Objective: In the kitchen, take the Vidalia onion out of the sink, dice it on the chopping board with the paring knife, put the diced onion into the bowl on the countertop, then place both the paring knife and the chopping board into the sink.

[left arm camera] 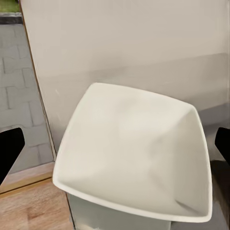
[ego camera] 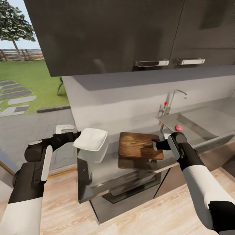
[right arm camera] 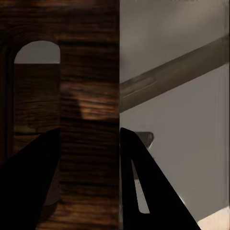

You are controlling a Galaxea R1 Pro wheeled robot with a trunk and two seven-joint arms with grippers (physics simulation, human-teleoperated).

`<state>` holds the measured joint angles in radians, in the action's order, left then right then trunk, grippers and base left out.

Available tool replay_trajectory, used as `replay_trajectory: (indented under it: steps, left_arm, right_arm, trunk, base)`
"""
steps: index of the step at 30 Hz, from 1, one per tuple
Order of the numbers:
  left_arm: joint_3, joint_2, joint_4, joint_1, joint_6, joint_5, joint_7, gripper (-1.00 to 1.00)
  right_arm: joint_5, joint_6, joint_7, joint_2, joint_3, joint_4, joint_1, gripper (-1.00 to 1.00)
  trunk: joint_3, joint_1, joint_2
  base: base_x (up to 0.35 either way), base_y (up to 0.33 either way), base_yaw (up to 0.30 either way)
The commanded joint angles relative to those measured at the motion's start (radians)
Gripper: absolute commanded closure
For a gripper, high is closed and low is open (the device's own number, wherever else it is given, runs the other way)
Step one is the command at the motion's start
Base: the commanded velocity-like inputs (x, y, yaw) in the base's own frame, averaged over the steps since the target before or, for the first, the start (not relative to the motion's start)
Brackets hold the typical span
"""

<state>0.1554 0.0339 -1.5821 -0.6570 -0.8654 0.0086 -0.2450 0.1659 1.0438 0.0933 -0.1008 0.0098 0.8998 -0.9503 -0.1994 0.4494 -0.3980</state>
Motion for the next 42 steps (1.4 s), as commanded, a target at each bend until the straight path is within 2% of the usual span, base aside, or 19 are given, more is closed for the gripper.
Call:
replay_trajectory:
  steps: [1,10,28,42]
  left_arm:
    - [0.001,0.0,-0.001,-0.001,-0.006,0.001,-0.003,-1.0]
    - [0.001,0.0,-0.001,-0.001,-0.006,0.001,-0.003,-1.0]
    - [0.001,0.0,-0.001,-0.001,-0.006,0.0,-0.003,-1.0]
    - [0.001,0.0,-0.001,-0.001,-0.006,0.001,-0.003,-1.0]
  right_arm:
    - [0.007,0.003,0.009,0.0,0.001,0.001,-0.001,1.0]
    - [0.007,0.003,0.009,0.0,0.001,0.001,-0.001,1.0]
    - [0.008,0.003,0.009,0.0,0.001,0.001,-0.001,1.0]
    - [0.008,0.003,0.009,0.0,0.001,0.001,-0.001,1.0]
  trunk:
    - [-0.002,0.001,-0.002]
    - [0.0,0.001,-0.002]
    - [0.0,0.001,-0.002]
    - [0.0,0.001,-0.002]
  base:
    - [0.0,-0.186,0.0]
    - [0.0,-0.27,0.022]
    - [0.0,-0.306,0.25]
    - [0.0,-0.306,0.154]
